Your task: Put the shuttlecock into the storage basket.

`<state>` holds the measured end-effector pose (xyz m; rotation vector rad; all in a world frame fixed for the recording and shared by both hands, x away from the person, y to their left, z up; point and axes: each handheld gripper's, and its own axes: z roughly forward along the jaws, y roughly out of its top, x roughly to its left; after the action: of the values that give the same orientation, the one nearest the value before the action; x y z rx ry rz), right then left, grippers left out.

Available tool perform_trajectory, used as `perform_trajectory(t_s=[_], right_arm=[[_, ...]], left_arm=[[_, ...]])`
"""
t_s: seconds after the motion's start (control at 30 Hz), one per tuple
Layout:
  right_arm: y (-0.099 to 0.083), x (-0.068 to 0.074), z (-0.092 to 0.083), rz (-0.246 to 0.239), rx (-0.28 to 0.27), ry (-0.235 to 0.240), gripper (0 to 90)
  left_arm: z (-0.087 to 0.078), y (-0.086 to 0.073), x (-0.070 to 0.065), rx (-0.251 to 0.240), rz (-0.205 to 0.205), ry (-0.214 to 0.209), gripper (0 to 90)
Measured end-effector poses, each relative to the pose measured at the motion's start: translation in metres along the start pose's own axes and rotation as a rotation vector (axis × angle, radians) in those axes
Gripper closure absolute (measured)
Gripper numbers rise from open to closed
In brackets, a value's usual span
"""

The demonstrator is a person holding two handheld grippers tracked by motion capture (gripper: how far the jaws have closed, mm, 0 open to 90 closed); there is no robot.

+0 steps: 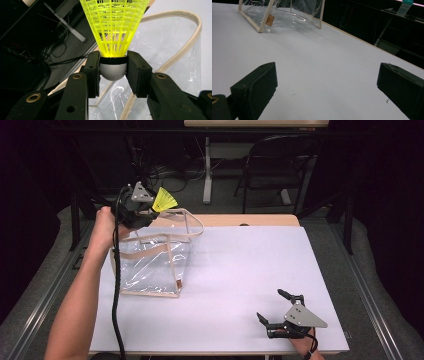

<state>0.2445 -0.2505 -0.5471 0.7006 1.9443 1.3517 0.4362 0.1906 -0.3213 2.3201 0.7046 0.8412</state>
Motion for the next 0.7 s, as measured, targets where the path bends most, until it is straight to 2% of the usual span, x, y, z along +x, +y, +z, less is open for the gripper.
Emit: perform_trajectory(t_s=[0.7], right_arm=[[0.000, 0.000, 0.000, -0.004, 0.005, 0.001, 2.5]], left_arm=[[0.000, -0.013, 0.005, 0.020, -0.021, 0.012, 64.5]])
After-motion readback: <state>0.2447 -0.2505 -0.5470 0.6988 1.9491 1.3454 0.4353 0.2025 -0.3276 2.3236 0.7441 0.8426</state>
